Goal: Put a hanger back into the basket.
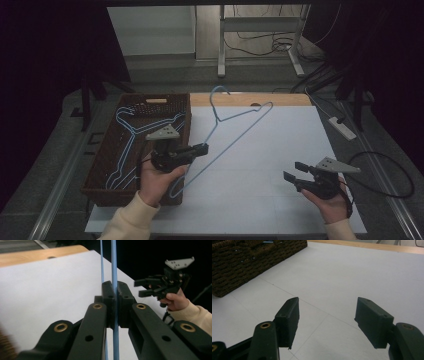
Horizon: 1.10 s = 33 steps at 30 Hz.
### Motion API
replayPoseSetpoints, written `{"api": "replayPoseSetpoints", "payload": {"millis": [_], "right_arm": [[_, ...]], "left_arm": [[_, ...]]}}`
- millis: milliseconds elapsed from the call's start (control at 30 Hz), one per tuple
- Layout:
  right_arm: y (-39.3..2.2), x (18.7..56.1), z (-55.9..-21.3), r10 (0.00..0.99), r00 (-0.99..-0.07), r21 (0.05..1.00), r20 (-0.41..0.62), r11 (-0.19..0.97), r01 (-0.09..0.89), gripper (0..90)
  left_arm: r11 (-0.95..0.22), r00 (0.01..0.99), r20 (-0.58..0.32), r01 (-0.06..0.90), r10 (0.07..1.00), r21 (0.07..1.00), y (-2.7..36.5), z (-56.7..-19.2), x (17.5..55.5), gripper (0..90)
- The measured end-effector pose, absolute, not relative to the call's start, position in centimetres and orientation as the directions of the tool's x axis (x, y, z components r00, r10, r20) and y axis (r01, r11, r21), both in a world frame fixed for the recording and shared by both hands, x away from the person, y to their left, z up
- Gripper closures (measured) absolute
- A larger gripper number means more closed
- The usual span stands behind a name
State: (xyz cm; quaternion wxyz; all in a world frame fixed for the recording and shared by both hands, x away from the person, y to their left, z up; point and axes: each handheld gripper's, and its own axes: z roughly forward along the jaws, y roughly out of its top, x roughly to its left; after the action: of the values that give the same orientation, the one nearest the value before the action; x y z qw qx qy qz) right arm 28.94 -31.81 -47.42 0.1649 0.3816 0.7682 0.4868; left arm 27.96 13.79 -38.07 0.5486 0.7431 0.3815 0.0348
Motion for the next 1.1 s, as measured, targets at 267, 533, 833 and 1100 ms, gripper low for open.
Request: {"api": "replayPoseSetpoints", "payload": {"millis": [267,533,833,1100], "right_arm": [[-31.8,29.1,-47.7,0.751,-0.651,0.867,0.112,0.246,0.433,36.6],[-31.5,29.2,-47.9,0.746,-0.658,0.859,0.101,0.268,0.436,36.6],[-31.5,29.2,-48.0,0.744,-0.660,0.857,0.101,0.273,0.438,36.6],[-31.6,29.3,-48.1,0.746,-0.658,0.856,0.100,0.273,0.440,36.5]], "left_arm": [[-0.049,0.678,-0.361,0.505,0.641,0.862,19.5,-37.6,28.3,86.4],[-0.039,0.620,-0.323,0.496,0.715,0.867,24.2,-37.5,28.6,86.4],[-0.063,0.572,-0.275,0.501,0.773,0.863,28.6,-37.8,29.4,86.4],[-0.087,0.543,-0.260,0.531,0.798,0.843,31.1,-38.6,29.9,86.4]]}}
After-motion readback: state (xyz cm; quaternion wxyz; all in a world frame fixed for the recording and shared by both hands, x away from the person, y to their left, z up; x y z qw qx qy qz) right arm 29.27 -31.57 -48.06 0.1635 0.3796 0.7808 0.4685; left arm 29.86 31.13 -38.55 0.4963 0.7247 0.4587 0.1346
